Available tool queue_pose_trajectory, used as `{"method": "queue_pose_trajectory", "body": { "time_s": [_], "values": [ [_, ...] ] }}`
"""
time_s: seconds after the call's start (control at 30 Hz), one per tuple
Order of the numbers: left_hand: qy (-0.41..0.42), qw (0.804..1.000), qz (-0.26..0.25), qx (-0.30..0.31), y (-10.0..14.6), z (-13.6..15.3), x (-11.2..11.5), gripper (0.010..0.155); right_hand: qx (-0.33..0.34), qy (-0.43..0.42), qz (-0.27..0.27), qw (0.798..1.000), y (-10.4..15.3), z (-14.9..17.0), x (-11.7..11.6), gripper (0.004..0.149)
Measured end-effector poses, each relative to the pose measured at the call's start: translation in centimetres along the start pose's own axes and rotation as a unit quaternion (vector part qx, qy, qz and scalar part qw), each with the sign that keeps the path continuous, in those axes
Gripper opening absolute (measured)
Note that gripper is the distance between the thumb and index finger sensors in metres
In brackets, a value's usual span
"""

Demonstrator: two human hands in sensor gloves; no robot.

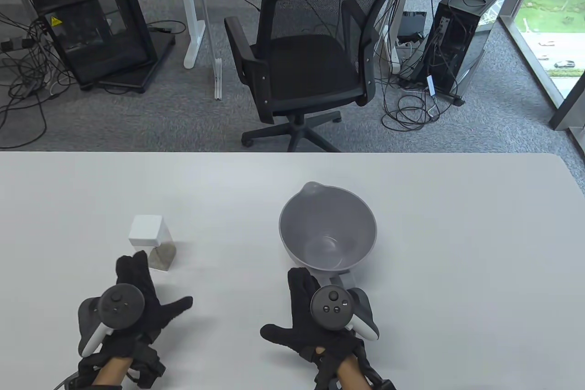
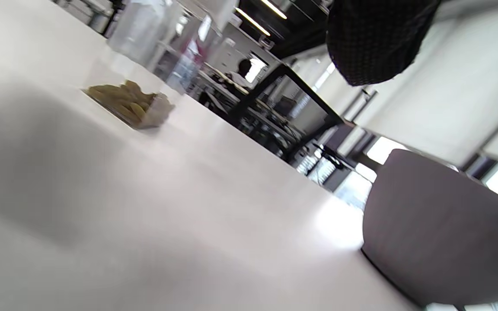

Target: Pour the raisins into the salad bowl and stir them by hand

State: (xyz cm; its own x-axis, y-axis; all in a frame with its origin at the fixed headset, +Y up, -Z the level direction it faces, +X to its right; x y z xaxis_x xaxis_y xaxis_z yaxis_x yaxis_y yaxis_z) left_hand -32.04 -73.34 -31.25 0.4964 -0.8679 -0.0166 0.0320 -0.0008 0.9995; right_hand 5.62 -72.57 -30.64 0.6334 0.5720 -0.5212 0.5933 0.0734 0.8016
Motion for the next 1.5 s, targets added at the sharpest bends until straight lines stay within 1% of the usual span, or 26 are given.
{"method": "queue_pose_trajectory", "body": {
  "time_s": [0.13, 0.23, 0.3, 0.33, 0.37, 0.47, 0.57, 0.63, 0.67, 0.77, 0.9, 0.97, 1.03, 1.07, 1.1, 1.13, 1.17, 1.23, 1.27, 1.3, 1.33, 1.37, 1.4, 1.43, 1.47, 1.5],
  "values": [
    [0.061, 0.992, 0.009, -0.107, -3.7, 3.3, 0.9, 0.132, 0.001, -0.001, 0.001, 1.000, 0.0, 0.0, 0.0, 0.108],
    [0.081, 0.986, 0.014, -0.147, -6.1, 4.7, 2.2, 0.130, 0.002, -0.005, 0.000, 1.000, 0.0, 0.0, 0.0, 0.108],
    [0.067, 0.986, -0.013, -0.153, -7.8, 4.9, 2.3, 0.120, 0.003, -0.009, -0.003, 1.000, -0.1, 0.0, -0.1, 0.108],
    [0.062, 0.986, -0.031, -0.149, -8.1, 4.8, 2.3, 0.102, 0.003, -0.010, -0.004, 1.000, -0.1, 0.0, -0.1, 0.108],
    [0.063, 0.987, -0.055, -0.136, -8.3, 4.5, 2.3, 0.095, 0.002, -0.011, -0.006, 1.000, -0.1, 0.1, -0.2, 0.108],
    [0.074, 0.995, -0.029, -0.055, -8.3, 2.4, 2.3, 0.092, 0.002, -0.009, -0.002, 1.000, -0.1, 0.1, 0.0, 0.108],
    [0.124, 0.984, 0.056, 0.115, -7.2, -1.3, 2.1, 0.092, 0.002, -0.012, 0.004, 1.000, 0.0, 0.2, 0.1, 0.109],
    [0.186, 0.929, 0.187, 0.262, -5.1, -4.5, 2.4, 0.092, -0.004, -0.012, 0.008, 1.000, 0.1, 0.1, 0.1, 0.114],
    [0.213, 0.904, 0.225, 0.296, -3.7, -5.7, 2.6, 0.093, -0.006, -0.004, 0.007, 1.000, 0.1, -0.2, 0.2, 0.116],
    [0.220, 0.881, 0.243, 0.341, -0.4, -7.3, 3.5, 0.093, 0.015, 0.005, -0.024, 1.000, 0.3, -2.5, 0.4, 0.118],
    [0.198, 0.894, 0.246, 0.319, 0.4, -7.2, 4.9, 0.092, 0.063, 0.056, -0.030, 0.996, -0.9, -7.7, -0.7, 0.116],
    [0.168, 0.911, 0.222, 0.303, 0.2, -7.3, 5.8, 0.091, 0.028, 0.147, -0.010, 0.989, -2.6, -10.8, -2.2, 0.105],
    [0.142, 0.924, 0.197, 0.295, 0.2, -7.5, 6.1, 0.090, -0.038, 0.229, 0.025, 0.972, -4.0, -12.8, -3.0, 0.091],
    [0.142, 0.925, 0.190, 0.296, 0.1, -7.4, 6.1, 0.090, -0.053, 0.290, 0.059, 0.954, -4.9, -13.7, -3.2, 0.081],
    [0.162, 0.927, 0.181, 0.285, 0.1, -7.2, 6.0, 0.089, -0.035, 0.343, 0.058, 0.937, -5.5, -14.7, -3.1, 0.076],
    [0.164, 0.928, 0.170, 0.289, -0.1, -7.1, 6.0, 0.088, -0.021, 0.337, -0.021, 0.941, -6.1, -15.5, -3.3, 0.071],
    [0.147, 0.920, 0.197, 0.305, -0.2, -7.0, 6.0, 0.088, -0.011, 0.307, -0.150, 0.940, -6.5, -16.0, -3.7, 0.062],
    [0.139, 0.924, 0.189, 0.303, -0.1, -6.8, 5.9, 0.089, 0.061, 0.282, -0.200, 0.936, -6.3, -16.8, -3.4, 0.035],
    [0.151, 0.922, 0.190, 0.301, -0.2, -6.8, 5.9, 0.089, 0.060, 0.279, -0.184, 0.941, -6.2, -16.9, -3.0, 0.037],
    [0.163, 0.921, 0.194, 0.296, -0.1, -6.8, 5.9, 0.089, 0.050, 0.261, -0.143, 0.953, -6.1, -16.8, -2.4, 0.048],
    [0.160, 0.924, 0.188, 0.293, 0.0, -6.9, 5.9, 0.090, 0.018, 0.269, -0.052, 0.962, -6.1, -16.6, -1.9, 0.063],
    [0.150, 0.926, 0.185, 0.293, 0.0, -7.0, 5.9, 0.090, -0.039, 0.289, 0.074, 0.954, -5.9, -16.2, -1.6, 0.078],
    [0.145, 0.927, 0.182, 0.293, 0.0, -7.1, 5.9, 0.090, -0.066, 0.307, 0.096, 0.945, -6.1, -16.0, -1.9, 0.088],
    [0.149, 0.927, 0.180, 0.294, 0.1, -7.3, 5.9, 0.090, -0.088, 0.351, 0.056, 0.930, -6.8, -15.7, -2.4, 0.088],
    [0.143, 0.925, 0.192, 0.294, 0.3, -7.6, 6.1, 0.090, -0.100, 0.365, -0.031, 0.925, -7.2, -15.9, -2.9, 0.081],
    [0.109, 0.927, 0.197, 0.299, 0.4, -7.4, 6.2, 0.090, -0.077, 0.350, -0.067, 0.931, -7.1, -16.4, -3.3, 0.078]
  ]
}}
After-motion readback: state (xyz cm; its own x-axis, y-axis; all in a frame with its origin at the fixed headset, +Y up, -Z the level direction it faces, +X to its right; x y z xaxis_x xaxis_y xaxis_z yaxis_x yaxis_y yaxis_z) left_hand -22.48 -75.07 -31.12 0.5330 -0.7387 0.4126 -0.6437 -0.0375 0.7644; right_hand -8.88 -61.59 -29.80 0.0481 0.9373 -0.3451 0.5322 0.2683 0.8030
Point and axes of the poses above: the tracker on the back of each hand, its own z axis roughly to the little-finger side, its own y axis roughly from the fingertips to the wrist, x = y × z, the point moved 1 cm from there along -y, roughly from the wrist to the fingertips, and after that the axes turned 10 degrees about -y, right-handed, at the moved point
